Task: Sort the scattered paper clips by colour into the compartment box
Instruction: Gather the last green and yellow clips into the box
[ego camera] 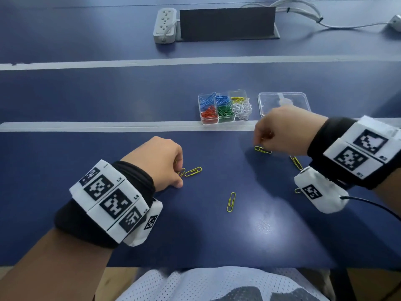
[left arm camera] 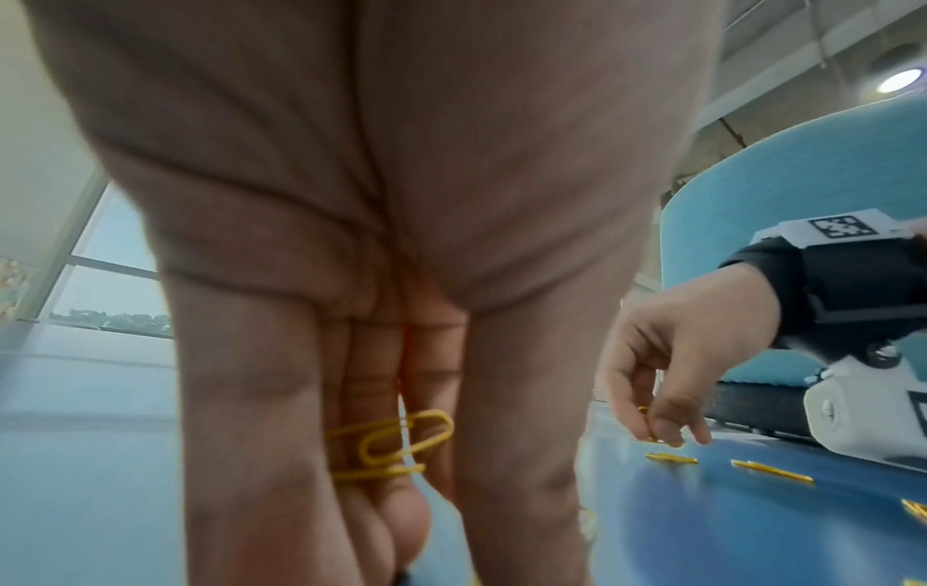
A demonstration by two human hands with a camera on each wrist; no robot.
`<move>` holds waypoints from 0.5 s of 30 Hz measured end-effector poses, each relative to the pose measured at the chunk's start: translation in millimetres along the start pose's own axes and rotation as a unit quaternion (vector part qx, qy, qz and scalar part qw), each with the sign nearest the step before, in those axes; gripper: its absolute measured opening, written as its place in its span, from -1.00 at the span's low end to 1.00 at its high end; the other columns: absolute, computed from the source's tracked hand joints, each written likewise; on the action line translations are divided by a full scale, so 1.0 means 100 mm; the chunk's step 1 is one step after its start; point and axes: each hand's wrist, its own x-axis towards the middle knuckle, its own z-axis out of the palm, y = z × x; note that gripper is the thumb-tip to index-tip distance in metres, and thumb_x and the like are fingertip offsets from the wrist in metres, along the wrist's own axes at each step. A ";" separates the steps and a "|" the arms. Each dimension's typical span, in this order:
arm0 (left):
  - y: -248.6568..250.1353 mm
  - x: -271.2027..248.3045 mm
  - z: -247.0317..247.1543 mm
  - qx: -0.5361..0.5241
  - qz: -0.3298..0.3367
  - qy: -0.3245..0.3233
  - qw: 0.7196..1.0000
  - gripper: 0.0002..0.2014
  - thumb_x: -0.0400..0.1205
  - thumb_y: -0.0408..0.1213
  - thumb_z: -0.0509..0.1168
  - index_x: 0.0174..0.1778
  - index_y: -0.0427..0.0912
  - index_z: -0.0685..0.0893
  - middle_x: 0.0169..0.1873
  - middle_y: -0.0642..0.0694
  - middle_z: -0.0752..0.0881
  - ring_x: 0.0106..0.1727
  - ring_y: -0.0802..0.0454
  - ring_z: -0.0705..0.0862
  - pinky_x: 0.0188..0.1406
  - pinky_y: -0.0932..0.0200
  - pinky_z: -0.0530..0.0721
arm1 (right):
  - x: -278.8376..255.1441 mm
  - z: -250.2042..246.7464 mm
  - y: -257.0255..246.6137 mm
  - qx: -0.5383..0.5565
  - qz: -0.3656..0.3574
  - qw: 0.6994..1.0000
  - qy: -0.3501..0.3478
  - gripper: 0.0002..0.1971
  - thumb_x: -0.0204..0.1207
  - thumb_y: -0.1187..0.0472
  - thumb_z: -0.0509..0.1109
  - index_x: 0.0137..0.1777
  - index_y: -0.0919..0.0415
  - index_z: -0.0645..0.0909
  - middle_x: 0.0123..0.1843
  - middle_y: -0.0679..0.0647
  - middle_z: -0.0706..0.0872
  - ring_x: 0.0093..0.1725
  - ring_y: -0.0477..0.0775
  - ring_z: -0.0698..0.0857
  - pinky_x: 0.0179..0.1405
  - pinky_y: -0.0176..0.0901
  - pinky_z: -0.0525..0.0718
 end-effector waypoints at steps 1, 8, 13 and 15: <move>0.00 0.01 -0.01 0.001 0.004 0.003 1.000 -0.79 0.39 -0.20 0.53 -0.28 -0.03 0.58 -0.40 0.16 0.55 -0.28 0.16 0.51 -0.37 0.27 0.43 | -0.03 0.02 -0.02 -0.014 -0.013 1.000 -0.005 -0.82 0.43 0.26 0.34 -0.11 0.05 0.76 -0.37 -0.13 0.61 -0.20 -0.01 0.52 0.02 -0.18 0.63; 0.01 0.03 0.00 0.006 0.034 0.017 0.999 -0.84 0.44 -0.36 0.33 -0.15 -0.01 0.60 -0.39 0.16 0.56 -0.31 0.18 0.51 -0.23 0.25 0.51 | -0.10 0.12 -0.10 -0.061 -0.045 0.997 0.018 -0.81 0.41 0.30 0.30 -0.08 0.08 0.69 -0.23 0.01 0.70 -0.20 0.09 0.50 -0.13 -0.22 0.52; 0.04 0.05 -0.02 -0.042 0.031 0.018 0.998 -0.84 0.51 -0.32 0.21 -0.11 -0.02 0.65 -0.41 0.14 0.57 -0.32 0.16 0.59 -0.21 0.23 0.51 | -0.05 0.13 0.02 0.013 0.026 1.000 0.012 -0.79 0.38 0.30 0.31 -0.04 0.05 0.65 -0.42 -0.16 0.53 -0.24 0.06 0.51 -0.17 -0.25 0.46; 0.04 0.05 -0.02 -0.164 0.020 -0.013 0.986 -0.77 0.55 -0.38 0.11 -0.23 -0.07 0.66 -0.45 0.01 0.64 -0.43 0.09 0.70 -0.24 0.24 0.61 | -0.07 0.08 0.17 0.190 0.081 0.978 -0.007 -0.81 0.44 0.34 0.28 -0.11 0.09 0.69 -0.44 -0.05 0.61 -0.37 0.04 0.64 -0.22 -0.23 0.65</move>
